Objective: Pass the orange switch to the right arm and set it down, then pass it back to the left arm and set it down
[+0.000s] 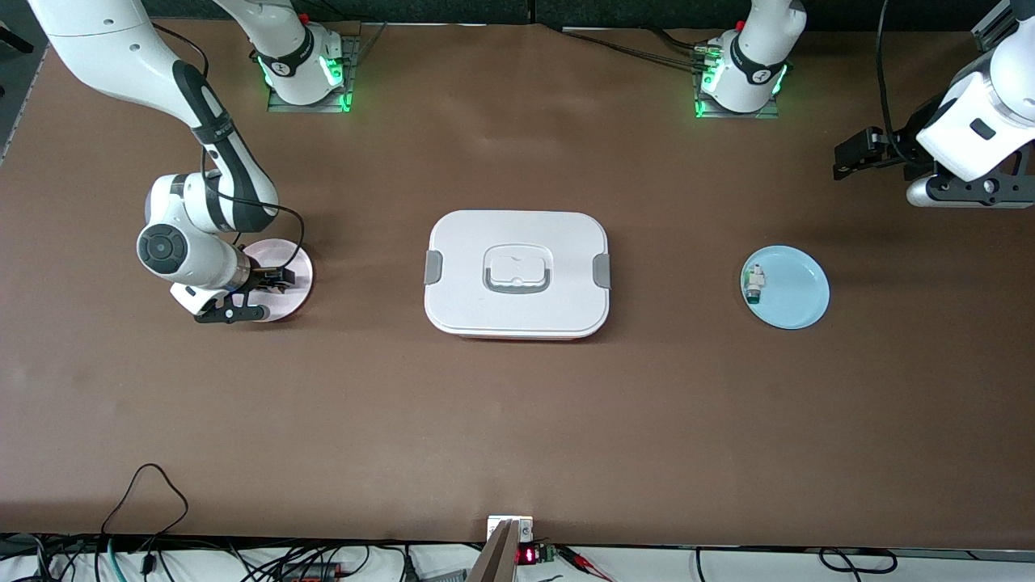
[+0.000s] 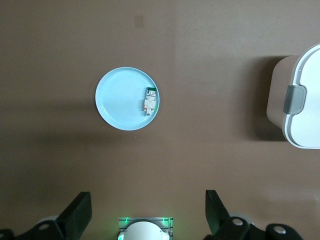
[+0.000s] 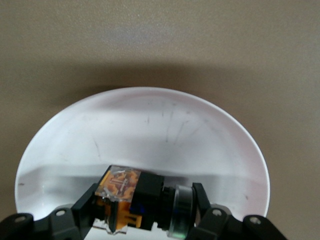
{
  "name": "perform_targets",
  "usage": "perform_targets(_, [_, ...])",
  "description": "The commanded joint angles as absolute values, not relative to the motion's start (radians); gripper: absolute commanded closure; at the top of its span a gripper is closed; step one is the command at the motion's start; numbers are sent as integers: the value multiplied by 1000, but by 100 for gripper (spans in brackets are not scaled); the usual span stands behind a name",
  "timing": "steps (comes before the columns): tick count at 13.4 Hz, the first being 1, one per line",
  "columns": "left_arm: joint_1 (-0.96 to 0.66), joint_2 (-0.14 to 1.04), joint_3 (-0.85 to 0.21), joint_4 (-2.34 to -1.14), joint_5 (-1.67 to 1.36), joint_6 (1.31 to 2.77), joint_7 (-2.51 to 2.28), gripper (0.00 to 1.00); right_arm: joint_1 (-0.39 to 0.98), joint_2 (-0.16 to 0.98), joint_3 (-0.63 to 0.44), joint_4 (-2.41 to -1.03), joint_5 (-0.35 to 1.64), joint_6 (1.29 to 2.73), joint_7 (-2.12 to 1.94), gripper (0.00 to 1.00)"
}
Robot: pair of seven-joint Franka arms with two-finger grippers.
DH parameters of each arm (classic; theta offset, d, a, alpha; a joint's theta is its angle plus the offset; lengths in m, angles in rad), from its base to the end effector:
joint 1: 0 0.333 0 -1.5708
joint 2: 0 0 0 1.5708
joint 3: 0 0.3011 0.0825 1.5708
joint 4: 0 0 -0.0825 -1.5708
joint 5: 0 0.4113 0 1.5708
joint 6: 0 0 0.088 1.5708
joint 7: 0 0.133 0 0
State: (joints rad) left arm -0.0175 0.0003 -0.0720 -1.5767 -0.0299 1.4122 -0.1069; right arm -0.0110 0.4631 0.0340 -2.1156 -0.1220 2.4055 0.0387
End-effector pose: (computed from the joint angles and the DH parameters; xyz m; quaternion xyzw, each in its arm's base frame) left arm 0.5568 -0.0543 0.5685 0.9965 0.0075 -0.0834 0.0068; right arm 0.5614 0.0113 0.1157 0.9951 0.0396 -0.0850 0.0318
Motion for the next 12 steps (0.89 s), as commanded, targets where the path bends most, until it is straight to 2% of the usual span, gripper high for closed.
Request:
perform_targets(1, [-26, 11, -67, -1546, -21, 1391, -94, 0, -17, 448, 43, -2089, -123, 2401, 31, 63])
perform_targets(5, [-28, 11, -67, -1546, -21, 1391, -94, 0, -20, 358, 90, -2044, -123, 2329, 28, 65])
perform_targets(9, [-28, 11, -67, -1546, -21, 1391, -94, 0, -20, 313, 149, -1837, -37, 2085, 25, 65])
perform_targets(12, [-26, 11, -67, -1546, -21, 1390, -94, 0, -18, 282, 213, -1743, -18, 2025, -20, 65])
